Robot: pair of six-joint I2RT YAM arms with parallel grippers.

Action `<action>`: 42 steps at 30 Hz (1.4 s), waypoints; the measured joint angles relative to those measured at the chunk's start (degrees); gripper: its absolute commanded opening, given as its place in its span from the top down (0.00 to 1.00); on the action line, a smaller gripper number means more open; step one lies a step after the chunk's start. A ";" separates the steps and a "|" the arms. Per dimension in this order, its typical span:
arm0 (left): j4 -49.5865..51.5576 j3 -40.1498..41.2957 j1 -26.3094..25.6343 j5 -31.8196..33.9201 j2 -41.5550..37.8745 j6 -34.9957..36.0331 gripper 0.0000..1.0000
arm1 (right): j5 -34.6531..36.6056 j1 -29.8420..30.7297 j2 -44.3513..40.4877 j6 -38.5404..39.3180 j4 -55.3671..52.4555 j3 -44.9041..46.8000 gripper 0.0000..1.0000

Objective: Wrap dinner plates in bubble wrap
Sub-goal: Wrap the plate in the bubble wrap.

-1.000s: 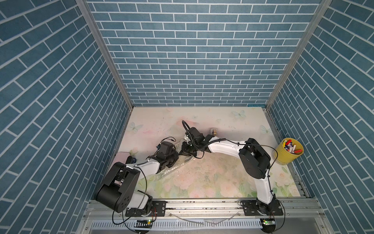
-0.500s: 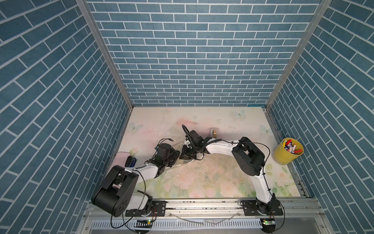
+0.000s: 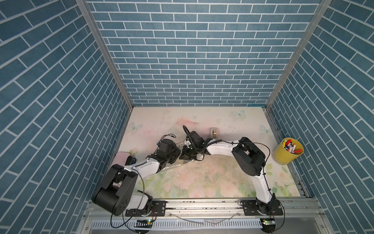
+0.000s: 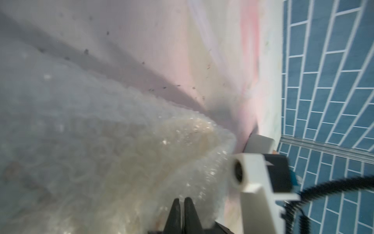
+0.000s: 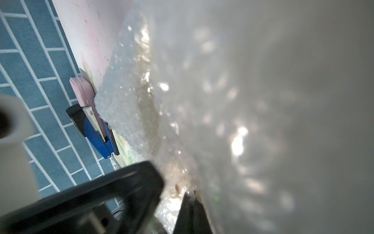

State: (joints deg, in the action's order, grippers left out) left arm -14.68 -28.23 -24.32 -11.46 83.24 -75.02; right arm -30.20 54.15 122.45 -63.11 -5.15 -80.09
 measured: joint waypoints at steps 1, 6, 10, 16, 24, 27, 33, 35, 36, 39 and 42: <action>-1.53 0.02 0.00 -0.66 2.36 -0.07 0.95 | 0.15 0.00 -0.11 -0.07 -0.07 0.13 0.89; -10.12 -0.92 1.07 -2.58 7.82 0.37 0.98 | 1.95 -0.70 -2.25 0.13 -2.16 0.85 0.60; -10.64 -0.28 1.38 -3.78 8.37 1.36 0.98 | 7.06 -0.07 -7.78 2.34 -9.33 1.90 0.47; -8.74 -0.48 1.40 -4.83 7.54 3.98 0.98 | 11.93 1.73 -18.84 3.63 -16.46 7.06 0.46; -4.37 -1.09 1.40 -5.57 5.75 6.84 0.98 | 13.88 0.74 -15.67 3.63 -18.47 10.14 0.56; -3.34 -0.50 1.38 -5.55 4.66 7.15 0.98 | 14.25 0.17 -14.99 3.61 -18.67 10.10 0.54; -3.82 0.87 1.38 -5.55 3.76 7.06 0.99 | 17.33 1.09 -19.74 4.59 -22.93 9.94 0.50; -4.15 1.01 1.38 -5.55 3.78 6.91 0.99 | 18.78 1.31 -23.52 5.09 -24.44 9.94 0.49; -4.33 1.07 1.38 -5.55 3.80 6.84 1.00 | 19.32 1.27 -25.53 5.27 -24.96 9.92 0.49; -5.09 1.29 1.38 -5.57 4.02 6.51 1.00 | 20.50 0.07 -28.76 6.25 -25.38 9.79 0.49; -5.86 1.55 1.38 -5.68 4.17 6.38 1.00 | 21.11 -2.10 -28.59 6.60 -25.03 9.79 0.46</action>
State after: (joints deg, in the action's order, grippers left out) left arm -20.53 -26.68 -22.94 -17.15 87.42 -68.64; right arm -9.08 52.05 93.86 -56.51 -30.17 -70.30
